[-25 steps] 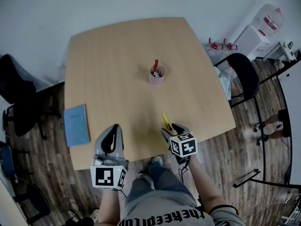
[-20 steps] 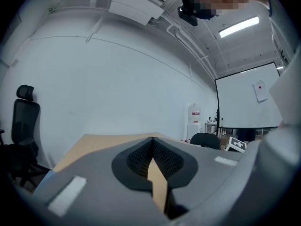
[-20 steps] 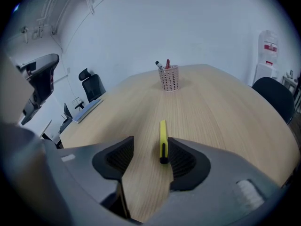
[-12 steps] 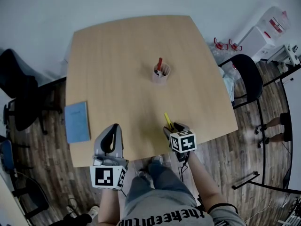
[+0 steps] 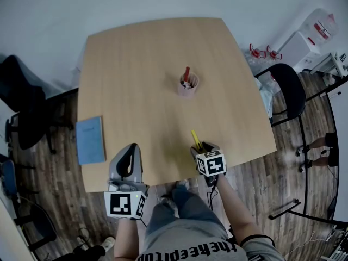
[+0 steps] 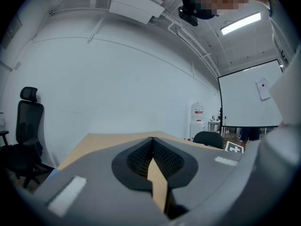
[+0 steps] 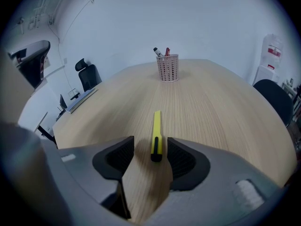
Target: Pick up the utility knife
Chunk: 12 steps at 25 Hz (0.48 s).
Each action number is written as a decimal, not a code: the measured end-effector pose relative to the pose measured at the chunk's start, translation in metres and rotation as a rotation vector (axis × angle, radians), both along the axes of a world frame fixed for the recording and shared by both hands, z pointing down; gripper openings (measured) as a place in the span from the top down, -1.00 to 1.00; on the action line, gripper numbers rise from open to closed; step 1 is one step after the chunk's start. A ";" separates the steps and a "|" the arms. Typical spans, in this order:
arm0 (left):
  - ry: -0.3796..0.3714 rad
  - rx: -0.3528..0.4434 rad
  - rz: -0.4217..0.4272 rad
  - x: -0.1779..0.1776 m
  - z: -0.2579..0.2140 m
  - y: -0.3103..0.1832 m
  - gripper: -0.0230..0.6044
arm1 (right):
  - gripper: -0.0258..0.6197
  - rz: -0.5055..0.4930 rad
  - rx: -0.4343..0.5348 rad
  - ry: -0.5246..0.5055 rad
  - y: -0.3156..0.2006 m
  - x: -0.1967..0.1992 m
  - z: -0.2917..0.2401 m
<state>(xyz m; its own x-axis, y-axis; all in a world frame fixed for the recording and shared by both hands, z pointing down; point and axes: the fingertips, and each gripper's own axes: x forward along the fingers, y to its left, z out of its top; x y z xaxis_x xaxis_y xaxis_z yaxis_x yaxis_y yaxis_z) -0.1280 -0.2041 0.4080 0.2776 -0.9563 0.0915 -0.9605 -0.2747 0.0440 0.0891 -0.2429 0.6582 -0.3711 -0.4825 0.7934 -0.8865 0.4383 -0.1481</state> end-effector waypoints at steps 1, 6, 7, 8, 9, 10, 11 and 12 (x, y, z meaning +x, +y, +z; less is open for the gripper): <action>0.001 0.001 -0.001 0.000 0.000 0.000 0.86 | 0.24 -0.001 0.000 0.006 0.000 0.001 0.000; 0.001 0.003 0.001 -0.001 -0.001 0.002 0.86 | 0.33 -0.005 0.001 0.038 0.001 0.001 0.001; 0.001 0.003 0.001 -0.001 -0.001 0.002 0.86 | 0.34 -0.009 0.003 0.046 0.002 0.000 0.001; 0.001 0.003 0.000 -0.001 -0.001 0.003 0.86 | 0.34 -0.011 0.005 0.053 0.002 0.001 0.002; 0.000 0.004 -0.002 -0.001 -0.001 0.003 0.86 | 0.36 -0.013 0.006 0.059 0.002 0.001 0.002; 0.000 0.004 -0.002 -0.001 -0.001 0.003 0.86 | 0.38 -0.013 0.006 0.062 0.002 0.002 0.003; 0.000 0.004 -0.003 -0.001 -0.001 0.003 0.86 | 0.39 -0.011 0.005 0.065 0.002 0.003 0.003; 0.000 0.005 -0.003 -0.001 -0.001 0.003 0.86 | 0.40 -0.009 0.004 0.067 0.002 0.004 0.003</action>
<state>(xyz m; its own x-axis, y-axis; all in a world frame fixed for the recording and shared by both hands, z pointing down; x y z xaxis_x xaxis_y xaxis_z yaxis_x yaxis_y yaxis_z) -0.1286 -0.2008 0.4069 0.2747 -0.9576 0.0869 -0.9614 -0.2720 0.0423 0.0928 -0.2410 0.6610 -0.3213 -0.4826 0.8148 -0.8907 0.4463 -0.0869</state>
